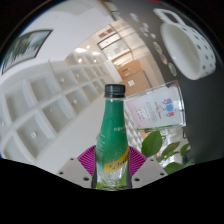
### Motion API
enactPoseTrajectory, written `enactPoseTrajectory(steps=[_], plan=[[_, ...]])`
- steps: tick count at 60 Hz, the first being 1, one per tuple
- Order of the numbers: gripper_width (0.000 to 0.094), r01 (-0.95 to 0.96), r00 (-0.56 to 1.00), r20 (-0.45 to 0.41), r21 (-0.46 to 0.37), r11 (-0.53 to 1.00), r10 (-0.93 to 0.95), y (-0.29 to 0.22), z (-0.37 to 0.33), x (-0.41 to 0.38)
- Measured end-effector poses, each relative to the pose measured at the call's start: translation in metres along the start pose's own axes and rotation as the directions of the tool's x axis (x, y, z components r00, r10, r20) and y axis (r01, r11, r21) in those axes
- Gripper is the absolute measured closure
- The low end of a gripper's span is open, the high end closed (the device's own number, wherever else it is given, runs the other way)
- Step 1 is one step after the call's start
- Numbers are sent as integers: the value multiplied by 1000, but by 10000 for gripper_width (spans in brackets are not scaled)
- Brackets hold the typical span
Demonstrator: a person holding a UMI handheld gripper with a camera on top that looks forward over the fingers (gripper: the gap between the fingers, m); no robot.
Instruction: Pour water
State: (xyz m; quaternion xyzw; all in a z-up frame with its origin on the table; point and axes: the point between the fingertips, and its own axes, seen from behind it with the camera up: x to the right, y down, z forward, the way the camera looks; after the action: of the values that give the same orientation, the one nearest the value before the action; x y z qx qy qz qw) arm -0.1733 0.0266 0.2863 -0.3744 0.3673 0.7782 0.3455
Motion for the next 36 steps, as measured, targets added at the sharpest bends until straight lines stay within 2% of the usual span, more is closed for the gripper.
enactPoseTrajectory(steps=[6,11,22,29,36], plan=[[538,-184,983,22,68,981,183,-34,-22,14],[539,-234,972,18,106,967,233,-54,-28,30],[538,-252,968,10,87,964,252,-51,-33,26],[537,-172,985,-2,36,985,172,-40,-22,8],[537,96,995,14,-37,995,-96,-23,-19,-48]])
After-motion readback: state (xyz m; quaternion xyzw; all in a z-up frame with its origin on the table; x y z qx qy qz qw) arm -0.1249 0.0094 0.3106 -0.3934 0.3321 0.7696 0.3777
